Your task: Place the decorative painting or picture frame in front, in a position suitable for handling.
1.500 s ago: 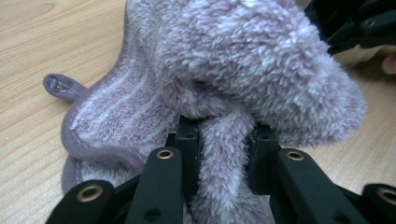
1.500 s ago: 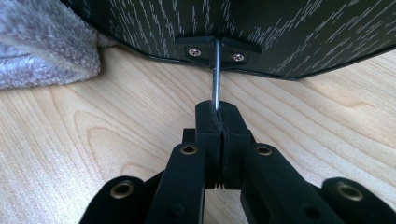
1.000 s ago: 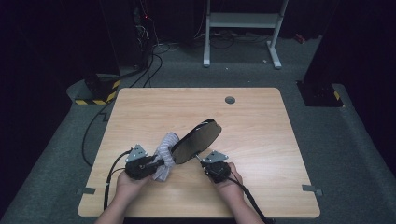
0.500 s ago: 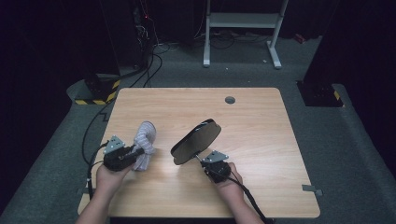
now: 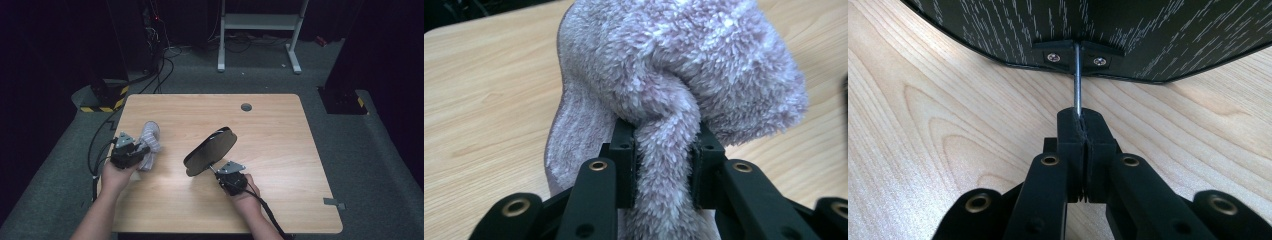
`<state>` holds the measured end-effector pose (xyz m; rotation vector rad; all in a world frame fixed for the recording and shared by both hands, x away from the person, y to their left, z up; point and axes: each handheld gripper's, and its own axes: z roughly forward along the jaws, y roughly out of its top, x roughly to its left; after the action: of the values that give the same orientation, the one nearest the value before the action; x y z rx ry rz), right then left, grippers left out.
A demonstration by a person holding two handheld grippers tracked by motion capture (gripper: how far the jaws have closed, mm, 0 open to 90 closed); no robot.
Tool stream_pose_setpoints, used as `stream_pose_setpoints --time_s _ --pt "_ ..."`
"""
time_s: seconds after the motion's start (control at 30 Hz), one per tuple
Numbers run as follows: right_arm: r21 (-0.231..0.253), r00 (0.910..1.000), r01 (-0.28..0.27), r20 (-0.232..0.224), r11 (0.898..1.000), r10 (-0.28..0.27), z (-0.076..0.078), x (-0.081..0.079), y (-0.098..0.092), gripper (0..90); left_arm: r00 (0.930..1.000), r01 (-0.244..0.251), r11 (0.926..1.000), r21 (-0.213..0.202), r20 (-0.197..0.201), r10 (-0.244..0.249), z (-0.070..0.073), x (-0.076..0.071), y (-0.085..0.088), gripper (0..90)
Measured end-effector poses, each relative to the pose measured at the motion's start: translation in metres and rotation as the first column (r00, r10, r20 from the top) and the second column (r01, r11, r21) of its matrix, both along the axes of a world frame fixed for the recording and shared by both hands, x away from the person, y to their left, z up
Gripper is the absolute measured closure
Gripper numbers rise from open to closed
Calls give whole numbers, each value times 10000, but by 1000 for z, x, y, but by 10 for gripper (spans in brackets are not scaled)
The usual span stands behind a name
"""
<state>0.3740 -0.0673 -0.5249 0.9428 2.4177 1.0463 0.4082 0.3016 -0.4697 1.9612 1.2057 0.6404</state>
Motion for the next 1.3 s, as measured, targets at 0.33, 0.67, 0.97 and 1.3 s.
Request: stream_pose_setpoints --time_s 0.33,0.67,0.97,1.3 --pt "-27 10000 -78 30 10000 78 0 0 0 882 9947 114 9973 729 -1023 -39 -39 17 -4 650" --pt "-44 10000 -58 22 10000 58 0 0 0 881 9977 41 9988 -483 -679 -74 -24 9 -2 353" --pt "-45 10000 -67 20 10000 67 0 0 0 879 9993 376 9918 -1224 -22 -382 -2 -6 -4 284" --pt "3 10000 -72 2 10000 72 0 0 -1 854 9845 1722 9681 -1818 651 -1629 6 -33 -33 342"
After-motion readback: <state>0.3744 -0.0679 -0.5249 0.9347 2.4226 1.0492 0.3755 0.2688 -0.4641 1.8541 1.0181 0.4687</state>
